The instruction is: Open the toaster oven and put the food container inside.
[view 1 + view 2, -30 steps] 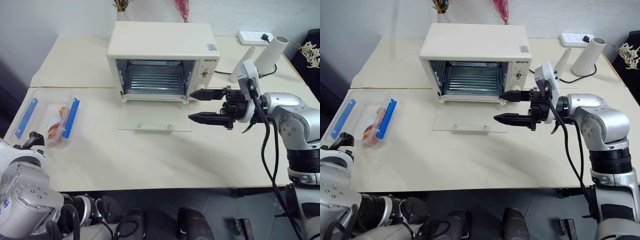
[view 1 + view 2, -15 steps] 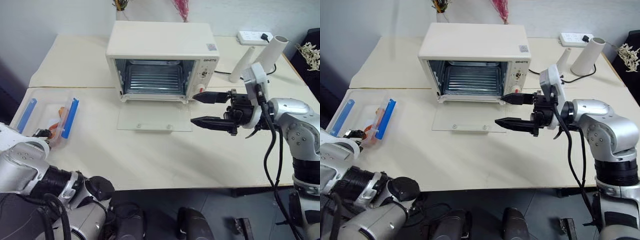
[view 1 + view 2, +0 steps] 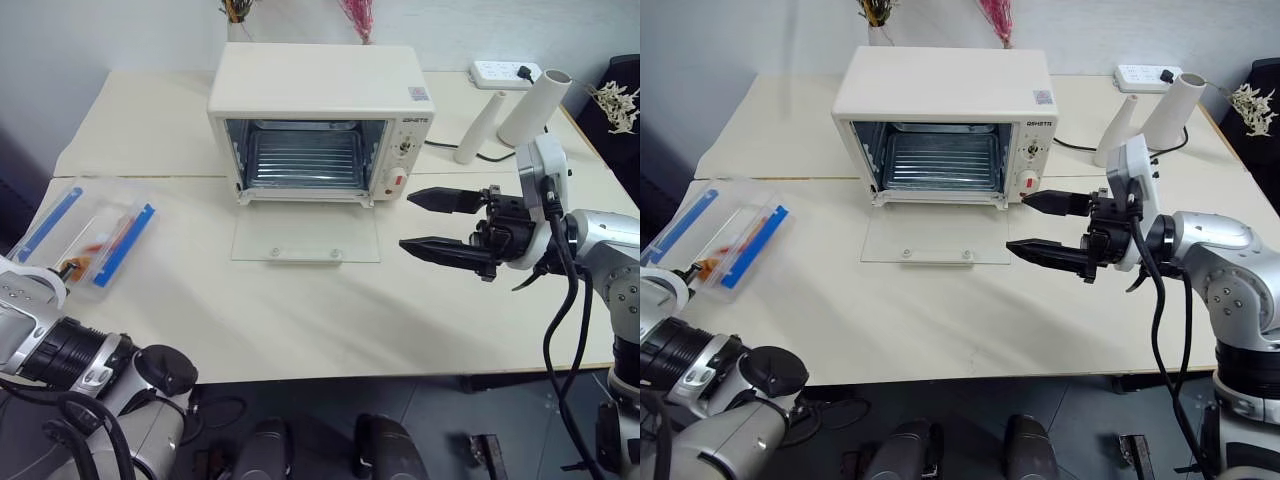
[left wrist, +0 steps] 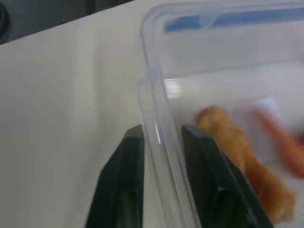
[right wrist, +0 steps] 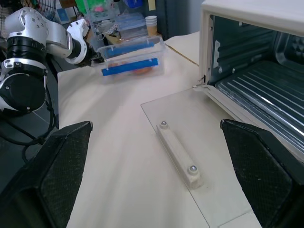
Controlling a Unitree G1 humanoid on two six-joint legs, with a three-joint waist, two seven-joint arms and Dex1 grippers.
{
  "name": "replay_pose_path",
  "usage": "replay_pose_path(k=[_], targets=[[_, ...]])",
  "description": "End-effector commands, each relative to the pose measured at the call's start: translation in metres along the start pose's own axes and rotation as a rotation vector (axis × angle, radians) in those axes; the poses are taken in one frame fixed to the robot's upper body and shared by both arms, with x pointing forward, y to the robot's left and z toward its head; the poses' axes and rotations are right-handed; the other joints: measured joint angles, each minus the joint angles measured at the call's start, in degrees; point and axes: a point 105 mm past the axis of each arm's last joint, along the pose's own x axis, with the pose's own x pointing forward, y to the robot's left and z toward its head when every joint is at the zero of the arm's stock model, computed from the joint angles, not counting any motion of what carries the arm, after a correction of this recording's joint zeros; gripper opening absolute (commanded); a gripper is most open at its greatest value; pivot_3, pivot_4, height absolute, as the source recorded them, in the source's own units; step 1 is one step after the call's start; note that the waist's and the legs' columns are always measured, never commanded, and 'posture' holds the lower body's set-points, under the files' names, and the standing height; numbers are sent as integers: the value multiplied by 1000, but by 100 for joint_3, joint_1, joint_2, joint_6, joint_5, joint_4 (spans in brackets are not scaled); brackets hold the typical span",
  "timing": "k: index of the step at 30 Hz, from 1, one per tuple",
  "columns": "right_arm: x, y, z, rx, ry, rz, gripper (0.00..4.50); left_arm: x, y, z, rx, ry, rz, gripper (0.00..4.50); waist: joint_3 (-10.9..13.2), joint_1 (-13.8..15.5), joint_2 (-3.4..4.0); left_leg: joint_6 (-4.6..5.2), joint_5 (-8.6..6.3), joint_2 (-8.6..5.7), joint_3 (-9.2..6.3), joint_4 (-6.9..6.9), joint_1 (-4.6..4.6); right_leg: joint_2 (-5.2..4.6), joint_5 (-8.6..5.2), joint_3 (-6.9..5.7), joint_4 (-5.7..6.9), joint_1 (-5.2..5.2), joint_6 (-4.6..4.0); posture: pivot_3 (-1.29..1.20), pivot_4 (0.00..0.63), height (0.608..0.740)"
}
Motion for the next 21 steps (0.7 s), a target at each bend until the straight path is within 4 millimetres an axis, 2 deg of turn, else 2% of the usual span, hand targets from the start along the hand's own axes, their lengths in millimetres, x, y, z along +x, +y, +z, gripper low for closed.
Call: replay_pose_path(k=[1, 2, 9, 13, 17, 21], targets=[[-8, -1, 10, 6, -22, -9, 4500, 0, 2, 8, 42, -13, -18, 219, -1, -1, -2, 0, 0, 0, 1, 0, 0, 0, 0, 0, 0, 0, 0, 0, 150, 740], [-8, 0, 11, 11, -24, -2, 4500, 0, 1, 9, 60, -7, -39, 76, -1, -5, -3, 0, 0, 1, 0, 0, 0, 0, 0, 0, 0, 0, 0, 0, 150, 740], [-14, -7, 11, -35, -6, -51, 4500, -6, -15, 3, 199, 62, -219, 75, -1, -7, -3, 0, 0, 1, 3, -2, -1, -1, 0, 2, 1, -5, 0, 0, 150, 740], [-21, -7, 12, -25, -2, -65, 4500, -29, -44, -3, 453, 56, -481, 75, -1, 3, -4, 0, -1, 2, 1, -2, -2, -2, 0, 2, 0, -5, 0, 0, 150, 740], [-29, -8, 5, -9, 12, -99, 4500, -54, -67, -16, 659, 122, -705, 75, 0, 2, -20, -1, -1, 10, -4, -2, -5, -2, 0, 1, -3, -3, -1, 0, 150, 740], [-36, -5, -3, 6, 21, -137, 4500, -82, -111, -35, 766, 168, -926, 75, 1, 110, -19, 3, 0, 8, -8, -1, -7, -17, 0, 2, -4, -1, 0, 0, 150, 740]])
